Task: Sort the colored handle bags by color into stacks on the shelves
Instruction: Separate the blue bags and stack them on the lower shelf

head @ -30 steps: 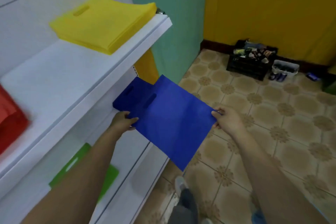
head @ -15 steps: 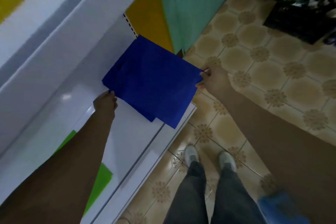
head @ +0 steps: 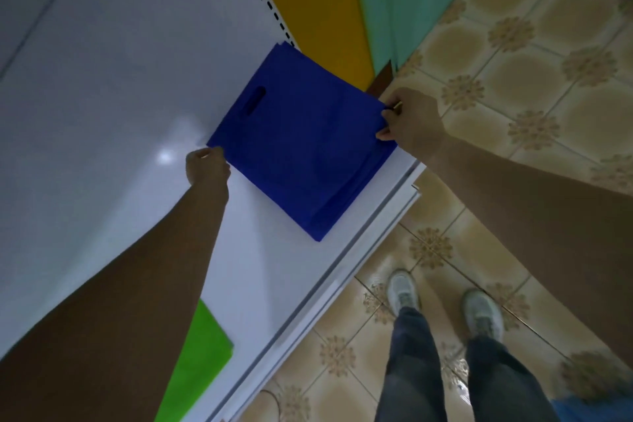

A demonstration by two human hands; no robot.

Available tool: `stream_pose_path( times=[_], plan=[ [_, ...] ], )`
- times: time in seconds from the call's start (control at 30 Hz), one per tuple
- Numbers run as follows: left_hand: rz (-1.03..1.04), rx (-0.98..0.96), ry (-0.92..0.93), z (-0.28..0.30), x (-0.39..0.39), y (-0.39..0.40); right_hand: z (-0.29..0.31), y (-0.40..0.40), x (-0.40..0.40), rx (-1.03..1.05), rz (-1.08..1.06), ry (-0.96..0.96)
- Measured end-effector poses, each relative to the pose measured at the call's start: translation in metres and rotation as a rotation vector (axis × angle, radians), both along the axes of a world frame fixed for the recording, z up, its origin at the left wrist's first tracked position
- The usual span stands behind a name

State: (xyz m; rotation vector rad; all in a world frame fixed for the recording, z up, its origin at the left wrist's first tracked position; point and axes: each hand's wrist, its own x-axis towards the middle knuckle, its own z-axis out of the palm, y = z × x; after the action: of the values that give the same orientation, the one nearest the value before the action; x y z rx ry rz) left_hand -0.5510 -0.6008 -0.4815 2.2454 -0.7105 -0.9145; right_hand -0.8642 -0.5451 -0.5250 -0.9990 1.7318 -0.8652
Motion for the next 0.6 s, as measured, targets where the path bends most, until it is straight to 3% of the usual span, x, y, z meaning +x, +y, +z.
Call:
stream_pose_path(
  times=[0.2, 0.3, 0.43, 0.53, 0.6],
  plan=[
    [-0.122, 0.050, 0.069, -0.013, -0.014, 0.006, -0.008, 0.014, 0.006, -0.037, 0.138, 0.705],
    [-0.188, 0.089, 0.044, -0.014, -0.011, 0.004, -0.012, 0.013, 0.009, 0.055, 0.297, 0.722],
    [-0.305, 0.164, 0.000, -0.006, -0.015, 0.009, 0.001, 0.016, 0.007, 0.067, 0.333, 0.660],
    [-0.416, 0.168, -0.091, 0.012, -0.021, 0.029, 0.028, 0.028, 0.005, 0.046, 0.381, 0.834],
    [-0.475, 0.125, -0.133, 0.029, -0.027, 0.050, 0.052, 0.042, 0.010, 0.010, 0.435, 0.816]
  ],
)
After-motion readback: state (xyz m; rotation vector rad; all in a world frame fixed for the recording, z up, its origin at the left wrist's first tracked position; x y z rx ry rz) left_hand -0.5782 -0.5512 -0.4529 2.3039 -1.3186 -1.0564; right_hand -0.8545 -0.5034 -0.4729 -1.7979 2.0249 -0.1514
